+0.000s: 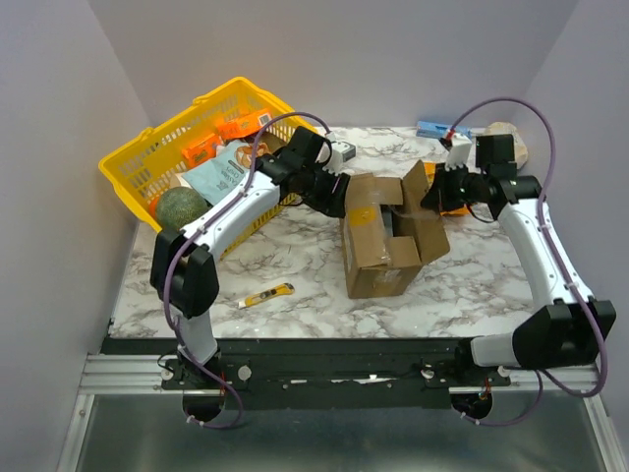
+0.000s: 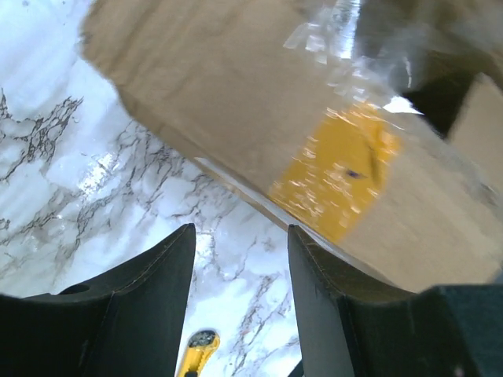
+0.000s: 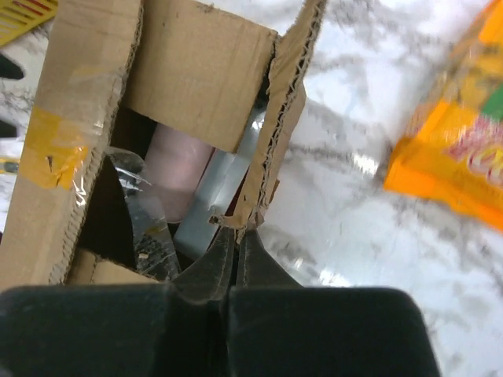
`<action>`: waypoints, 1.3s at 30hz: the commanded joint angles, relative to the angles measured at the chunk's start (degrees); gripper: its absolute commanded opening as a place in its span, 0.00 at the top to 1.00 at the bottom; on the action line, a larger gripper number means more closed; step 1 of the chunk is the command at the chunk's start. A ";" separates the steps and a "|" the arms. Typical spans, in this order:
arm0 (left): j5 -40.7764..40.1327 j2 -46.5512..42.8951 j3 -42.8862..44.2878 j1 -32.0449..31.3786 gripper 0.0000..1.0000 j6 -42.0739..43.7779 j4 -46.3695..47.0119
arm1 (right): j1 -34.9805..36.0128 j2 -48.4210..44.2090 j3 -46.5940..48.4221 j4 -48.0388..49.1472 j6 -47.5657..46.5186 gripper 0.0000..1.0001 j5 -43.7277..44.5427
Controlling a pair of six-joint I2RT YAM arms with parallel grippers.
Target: Unpack the express box
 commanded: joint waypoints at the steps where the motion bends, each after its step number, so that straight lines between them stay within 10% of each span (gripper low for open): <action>1: -2.35 5.83 6.56 -0.10 0.43 2.39 -2.84 | -3.34 -8.98 -9.04 -1.66 8.09 1.00 -4.02; 6: 1.78 15.40 20.61 -0.10 0.45 3.71 -1.96 | -3.78 -15.15 -18.98 0.19 17.39 0.98 -13.95; 12: -1.36 21.40 33.90 -0.97 0.45 6.08 -2.22 | -4.66 -17.88 -24.00 -2.88 17.68 0.60 -13.00; 15: -8.30 17.10 31.63 -1.86 0.39 7.23 -3.19 | -5.36 -16.74 -23.74 -2.45 17.06 0.58 -17.82; 17: -11.47 12.38 27.78 -2.29 0.36 6.62 -4.07 | -5.36 -16.30 -22.43 -0.78 17.15 0.60 -18.80; 21: -10.43 5.23 22.75 -5.00 0.35 9.58 -7.66 | -5.36 -13.93 -19.97 2.65 21.44 1.00 -21.52; 39: -46.80 6.62 16.06 -23.74 0.19 20.06 -15.41 | -6.68 -13.05 -21.63 18.91 39.39 1.00 -22.05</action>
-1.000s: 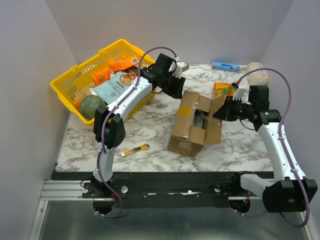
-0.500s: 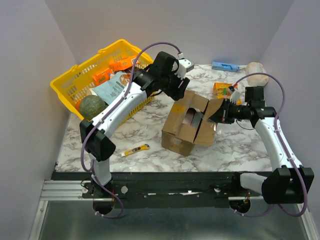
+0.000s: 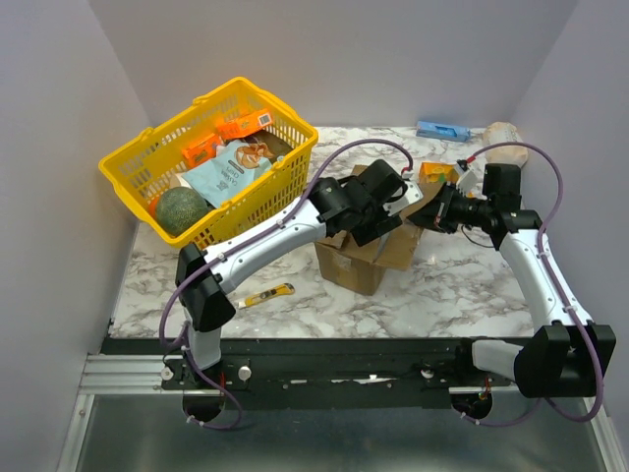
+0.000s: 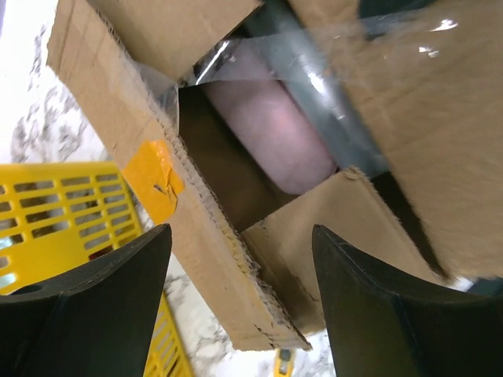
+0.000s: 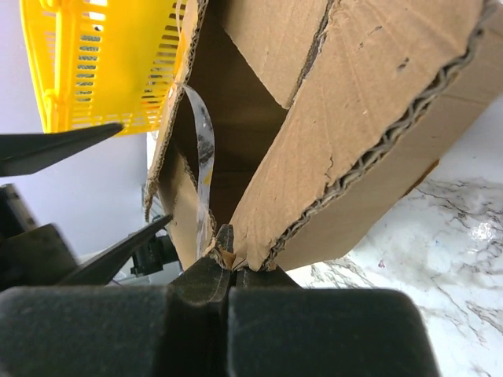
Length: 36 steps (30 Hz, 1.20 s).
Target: Unpack the express box
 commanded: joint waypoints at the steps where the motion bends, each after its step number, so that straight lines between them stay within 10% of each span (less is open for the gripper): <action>1: -12.08 2.72 -0.66 -0.18 0.19 2.94 -0.94 | -0.48 -1.13 -0.51 5.27 2.01 1.00 -1.35; 12: -14.38 8.60 6.10 3.15 0.27 5.06 -2.86 | -0.48 -3.68 -2.27 4.57 -1.50 1.00 1.28; 23: -4.72 4.74 7.79 8.78 0.76 5.24 -7.09 | -0.91 -4.56 -3.06 0.71 -8.44 1.00 5.58; 28: 11.12 4.83 7.25 15.61 1.00 1.90 -9.28 | -0.91 -5.27 -5.00 0.27 -13.80 0.99 8.83; 36: 57.13 3.69 4.72 27.15 1.00 -1.53 -9.29 | -1.79 -2.99 0.79 -0.17 -26.18 1.00 17.27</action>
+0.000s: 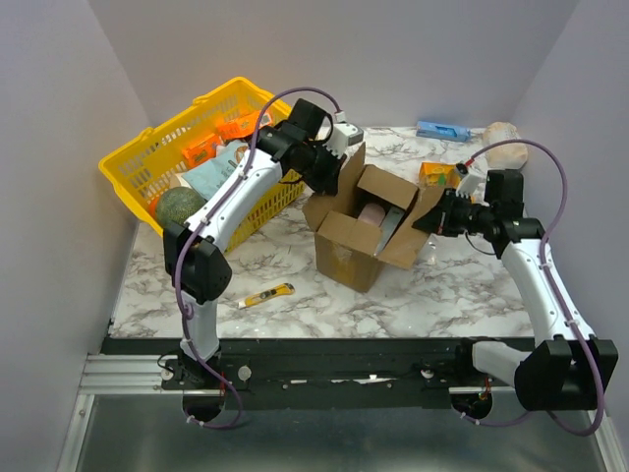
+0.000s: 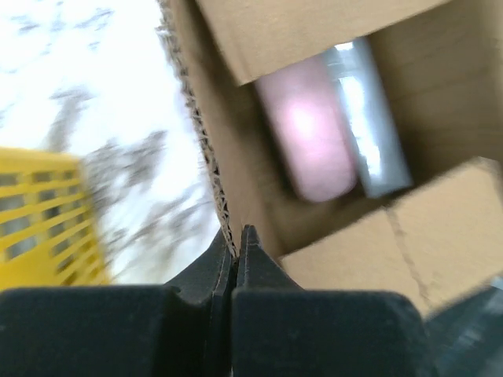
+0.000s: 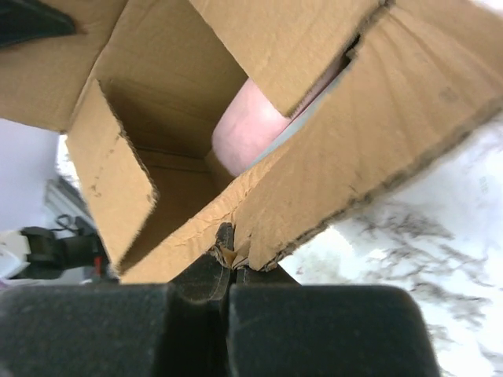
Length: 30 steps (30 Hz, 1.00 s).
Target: Unpack the express box
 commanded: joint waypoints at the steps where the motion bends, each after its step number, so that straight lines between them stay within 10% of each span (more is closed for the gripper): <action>1: 32.59 -3.04 -3.92 4.94 1.00 -0.18 -3.64 | -1.64 1.91 6.15 -1.48 -12.12 1.00 10.70; 3: 36.30 -4.62 -8.30 5.48 1.00 -4.21 0.24 | -1.90 3.40 12.30 -2.45 -13.53 0.98 11.58; 7: 35.61 -6.56 -12.02 5.39 1.00 -11.77 9.81 | -1.91 7.79 26.53 -5.96 -18.37 0.43 8.25; 11: 34.37 -6.39 -10.97 5.39 1.00 -15.73 11.85 | -1.90 11.57 37.87 -7.02 -19.69 0.28 2.90; 21: 30.86 -7.71 -13.78 5.39 1.00 -25.40 17.92 | 19.87 15.28 35.97 -12.39 -34.46 0.47 7.00; 30: 30.68 -8.06 -14.56 5.30 1.00 -27.60 21.08 | 22.97 16.77 25.69 -15.38 -40.95 0.72 10.62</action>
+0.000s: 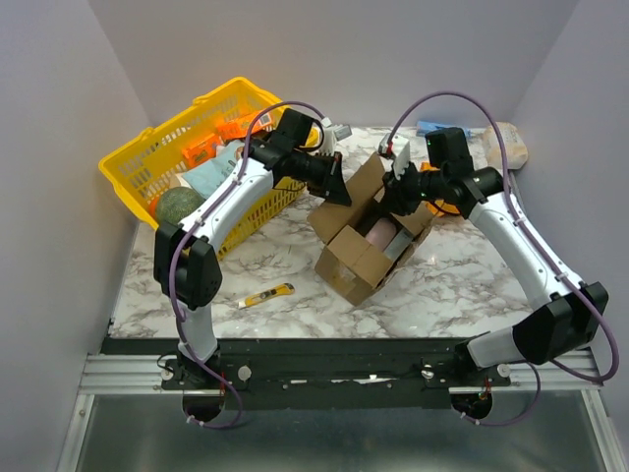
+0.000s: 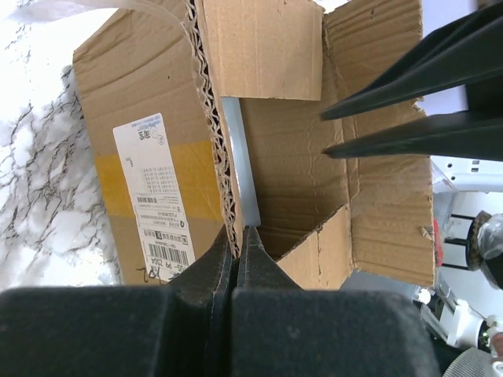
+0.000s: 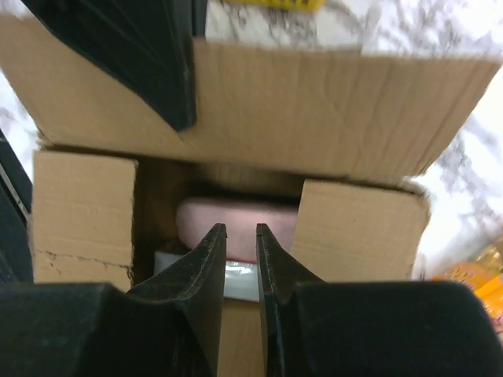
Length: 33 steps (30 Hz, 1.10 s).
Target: Unpack the express box
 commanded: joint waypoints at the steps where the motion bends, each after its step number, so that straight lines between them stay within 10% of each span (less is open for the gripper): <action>1: 1.20 -4.10 -1.15 -0.08 1.00 -3.29 7.72 | 0.87 0.22 -4.26 -3.20 -6.33 0.73 1.51; 26: -5.04 -5.60 -12.32 0.36 1.00 -17.63 29.54 | 17.03 -4.43 -7.78 -12.08 -4.94 0.74 -2.47; 33: -4.69 -5.60 -13.54 0.36 1.00 -19.03 30.68 | 21.79 -5.49 -14.29 -8.40 -1.16 0.35 6.24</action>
